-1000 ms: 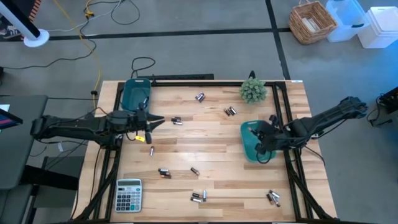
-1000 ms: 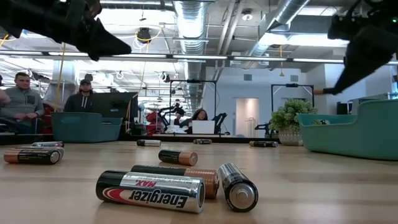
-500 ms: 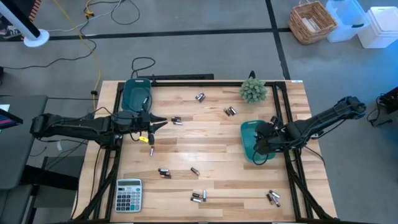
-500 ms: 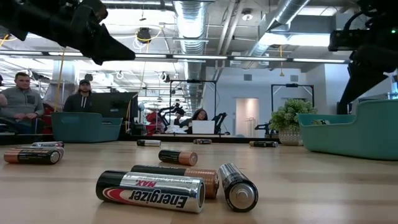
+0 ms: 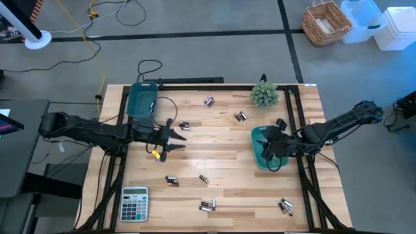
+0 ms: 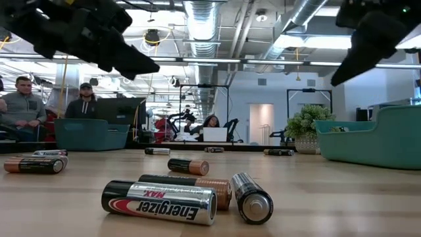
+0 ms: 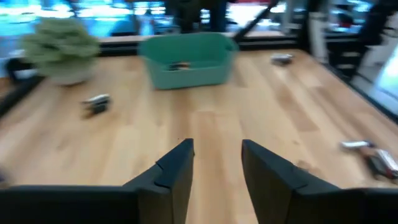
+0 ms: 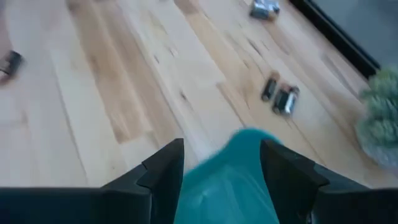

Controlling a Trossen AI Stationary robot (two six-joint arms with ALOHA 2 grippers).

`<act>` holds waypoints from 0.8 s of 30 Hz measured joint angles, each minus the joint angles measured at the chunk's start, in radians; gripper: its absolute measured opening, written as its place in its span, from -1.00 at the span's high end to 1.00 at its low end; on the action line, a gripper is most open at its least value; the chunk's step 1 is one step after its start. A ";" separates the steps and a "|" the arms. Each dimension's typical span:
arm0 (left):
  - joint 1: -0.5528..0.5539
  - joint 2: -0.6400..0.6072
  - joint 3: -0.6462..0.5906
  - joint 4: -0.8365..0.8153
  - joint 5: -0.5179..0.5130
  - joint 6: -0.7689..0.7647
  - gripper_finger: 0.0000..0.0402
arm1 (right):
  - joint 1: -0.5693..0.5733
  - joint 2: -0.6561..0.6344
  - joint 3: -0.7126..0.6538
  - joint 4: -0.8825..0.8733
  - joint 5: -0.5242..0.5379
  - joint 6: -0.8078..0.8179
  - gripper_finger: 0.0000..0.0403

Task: Sort batteries
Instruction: Put the black-silver battery into the blue bin

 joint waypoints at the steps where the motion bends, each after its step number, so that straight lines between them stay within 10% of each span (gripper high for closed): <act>1: 0.000 0.029 0.001 0.025 0.028 0.002 0.31 | 0.000 0.000 0.000 0.019 0.000 -0.017 -0.11; 24: -0.155 0.585 0.286 0.011 0.228 0.046 0.21 | 0.055 0.003 0.001 0.753 -0.001 -0.590 -0.11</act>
